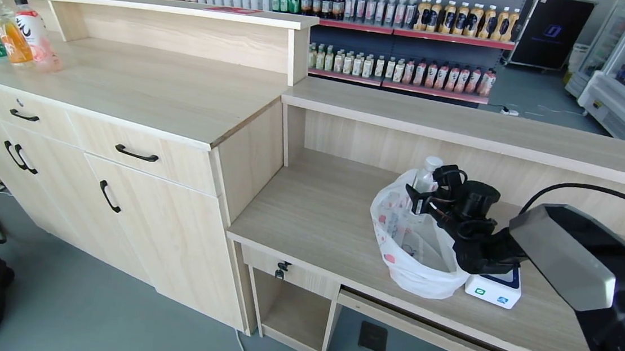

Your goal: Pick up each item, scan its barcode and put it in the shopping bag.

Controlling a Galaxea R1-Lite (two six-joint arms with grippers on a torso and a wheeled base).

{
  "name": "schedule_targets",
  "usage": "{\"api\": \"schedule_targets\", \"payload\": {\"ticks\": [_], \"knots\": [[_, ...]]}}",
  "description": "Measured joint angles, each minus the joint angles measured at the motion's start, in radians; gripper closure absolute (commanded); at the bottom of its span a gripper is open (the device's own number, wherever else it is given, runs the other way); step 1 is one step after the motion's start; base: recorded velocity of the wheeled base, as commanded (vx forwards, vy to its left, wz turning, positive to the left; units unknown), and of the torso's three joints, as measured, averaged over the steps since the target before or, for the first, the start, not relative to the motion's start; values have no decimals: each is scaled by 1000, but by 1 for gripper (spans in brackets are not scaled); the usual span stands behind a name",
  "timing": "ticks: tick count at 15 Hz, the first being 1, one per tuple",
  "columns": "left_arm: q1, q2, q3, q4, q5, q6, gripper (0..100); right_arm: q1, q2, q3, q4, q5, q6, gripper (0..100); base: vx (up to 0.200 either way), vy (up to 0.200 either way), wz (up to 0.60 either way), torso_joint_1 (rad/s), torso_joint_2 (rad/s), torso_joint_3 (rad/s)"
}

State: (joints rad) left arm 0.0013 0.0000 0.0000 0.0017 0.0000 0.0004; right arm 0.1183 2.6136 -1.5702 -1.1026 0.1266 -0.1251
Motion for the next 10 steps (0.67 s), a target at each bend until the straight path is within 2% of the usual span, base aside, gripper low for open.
{"api": "schedule_targets", "payload": {"ticks": [10], "knots": [[0, 0, 0, 0, 0, 0, 0, -6, 88, -53, -4, 2, 7, 100, 0, 0, 0, 0, 0, 0]]}}
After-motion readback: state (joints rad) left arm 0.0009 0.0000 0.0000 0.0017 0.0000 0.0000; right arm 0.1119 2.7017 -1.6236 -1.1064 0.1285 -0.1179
